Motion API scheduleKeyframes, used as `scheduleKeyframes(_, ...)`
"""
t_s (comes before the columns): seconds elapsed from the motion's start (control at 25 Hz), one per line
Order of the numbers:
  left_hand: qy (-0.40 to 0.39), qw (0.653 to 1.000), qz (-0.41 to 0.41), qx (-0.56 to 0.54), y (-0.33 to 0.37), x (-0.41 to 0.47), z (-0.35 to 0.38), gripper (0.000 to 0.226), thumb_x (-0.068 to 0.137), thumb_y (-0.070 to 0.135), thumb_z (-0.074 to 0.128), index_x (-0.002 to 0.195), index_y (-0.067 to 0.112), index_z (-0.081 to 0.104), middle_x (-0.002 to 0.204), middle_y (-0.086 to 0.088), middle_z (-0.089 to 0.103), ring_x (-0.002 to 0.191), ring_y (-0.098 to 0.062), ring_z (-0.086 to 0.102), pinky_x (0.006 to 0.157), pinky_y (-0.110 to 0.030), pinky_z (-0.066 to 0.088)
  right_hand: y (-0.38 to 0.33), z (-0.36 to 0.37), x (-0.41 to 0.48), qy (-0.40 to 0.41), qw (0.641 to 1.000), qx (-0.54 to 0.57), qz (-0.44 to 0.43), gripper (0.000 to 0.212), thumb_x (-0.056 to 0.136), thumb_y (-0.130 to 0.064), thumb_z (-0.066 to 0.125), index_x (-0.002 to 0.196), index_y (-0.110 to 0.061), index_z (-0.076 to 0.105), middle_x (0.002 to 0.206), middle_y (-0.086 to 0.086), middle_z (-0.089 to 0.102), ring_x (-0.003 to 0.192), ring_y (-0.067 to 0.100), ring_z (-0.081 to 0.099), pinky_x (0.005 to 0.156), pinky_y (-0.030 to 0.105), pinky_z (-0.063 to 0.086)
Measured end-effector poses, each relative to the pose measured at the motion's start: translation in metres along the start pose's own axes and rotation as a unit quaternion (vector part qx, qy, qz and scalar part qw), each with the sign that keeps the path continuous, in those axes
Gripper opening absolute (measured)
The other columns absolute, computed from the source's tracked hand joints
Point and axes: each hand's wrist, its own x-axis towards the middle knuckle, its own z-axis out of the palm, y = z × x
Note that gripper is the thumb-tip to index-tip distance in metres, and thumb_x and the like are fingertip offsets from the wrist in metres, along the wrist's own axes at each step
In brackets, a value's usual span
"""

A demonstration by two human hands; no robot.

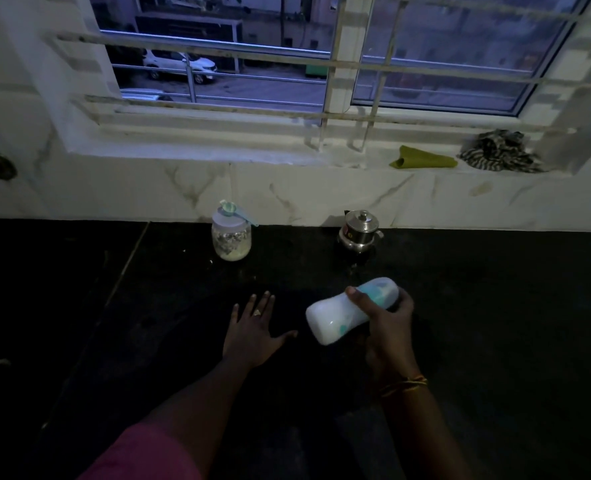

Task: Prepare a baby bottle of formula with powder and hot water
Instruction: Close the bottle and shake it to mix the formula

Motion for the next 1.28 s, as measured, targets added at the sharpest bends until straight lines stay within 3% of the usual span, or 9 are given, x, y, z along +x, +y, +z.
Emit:
scheduleKeyframes(0.08,0.008,1.0,-0.005,0.003,0.001,-0.002,0.0,0.1,0.072,0.084,0.018,0.149,0.022,0.004,0.159,0.008,0.0,0.146,-0.014,-0.004,0.117,-0.044,-0.001,-0.001,0.0,0.002,0.033,0.999,0.008,-0.016,0.081,0.068,-0.007,0.076,0.13,-0.032,0.031,0.105,0.0,0.05,0.09,0.018,0.057,0.082,0.045,0.053)
scheduleKeyframes(0.24,0.001,1.0,0.001,0.014,0.0,-0.002,0.0,0.12,0.051,0.09,-0.006,0.149,0.022,0.002,0.159,0.008,-0.001,0.146,-0.014,-0.005,0.118,-0.043,-0.001,0.003,0.003,-0.004,-0.033,0.999,-0.03,0.018,0.076,0.067,-0.005,0.077,0.126,-0.03,0.036,0.105,0.0,0.052,0.092,0.022,0.059,0.075,0.042,0.055)
scheduleKeyframes(0.36,0.011,1.0,-0.004,0.008,0.0,-0.001,0.001,0.109,0.064,0.09,0.006,0.149,0.022,0.003,0.159,0.008,0.0,0.146,-0.014,-0.004,0.117,-0.044,-0.002,-0.001,0.0,0.001,0.011,1.0,0.004,-0.01,0.079,0.07,-0.006,0.075,0.131,-0.03,0.031,0.098,-0.006,0.049,0.087,0.017,0.057,0.07,0.038,0.054)
scheduleKeyframes(0.56,-0.016,1.0,0.005,0.02,-0.002,0.0,0.0,0.098,0.072,0.079,0.015,0.149,0.022,0.0,0.159,0.007,-0.003,0.146,-0.014,-0.006,0.117,-0.044,-0.002,0.006,0.006,-0.006,-0.052,0.998,-0.021,0.025,0.067,0.068,-0.004,0.075,0.116,-0.03,0.036,0.101,0.0,0.052,0.09,0.023,0.059,0.082,0.05,0.054)
scheduleKeyframes(0.72,0.004,1.0,-0.001,0.008,-0.002,0.0,0.001,0.1,0.071,0.083,0.017,0.149,0.022,0.003,0.159,0.007,0.0,0.146,-0.015,-0.004,0.118,-0.044,-0.001,0.008,0.008,0.0,0.007,1.0,0.004,-0.006,0.072,0.068,-0.004,0.076,0.119,-0.033,0.033,0.101,-0.003,0.051,0.091,0.021,0.058,0.086,0.051,0.052)
scheduleKeyframes(0.88,-0.014,1.0,0.011,0.025,-0.004,0.0,0.001,0.092,0.08,0.076,0.022,0.149,0.02,-0.001,0.159,0.005,-0.003,0.146,-0.016,-0.006,0.118,-0.045,-0.001,0.01,0.013,-0.003,-0.026,0.999,-0.008,0.028,0.067,0.07,-0.002,0.075,0.117,-0.028,0.035,0.097,-0.003,0.05,0.085,0.02,0.058,0.08,0.049,0.054)
scheduleKeyframes(1.04,0.007,1.0,-0.002,0.007,0.0,-0.001,0.002,0.1,0.072,0.084,0.017,0.149,0.021,0.004,0.159,0.006,0.002,0.146,-0.016,-0.003,0.118,-0.045,-0.001,0.007,0.011,0.008,0.022,1.0,0.01,0.005,0.079,0.068,-0.007,0.077,0.128,-0.032,0.031,0.104,-0.001,0.051,0.091,0.021,0.058,0.081,0.048,0.054)
scheduleKeyframes(1.2,0.002,1.0,0.008,0.019,-0.002,-0.001,0.002,0.092,0.08,0.075,0.027,0.149,0.02,0.003,0.159,0.005,0.001,0.146,-0.016,-0.002,0.118,-0.046,0.001,0.007,0.015,-0.001,-0.035,0.999,-0.028,0.008,0.068,0.068,-0.003,0.076,0.118,-0.025,0.036,0.1,0.0,0.052,0.089,0.02,0.059,0.086,0.051,0.053)
scheduleKeyframes(1.28,0.009,1.0,0.003,0.011,-0.001,0.0,0.003,0.092,0.08,0.075,0.029,0.149,0.02,0.005,0.159,0.005,0.003,0.146,-0.017,-0.001,0.118,-0.046,0.001,0.005,0.013,0.003,0.005,1.0,0.008,-0.007,0.068,0.068,-0.003,0.076,0.115,-0.027,0.035,0.097,-0.002,0.052,0.086,0.018,0.058,0.086,0.052,0.053)
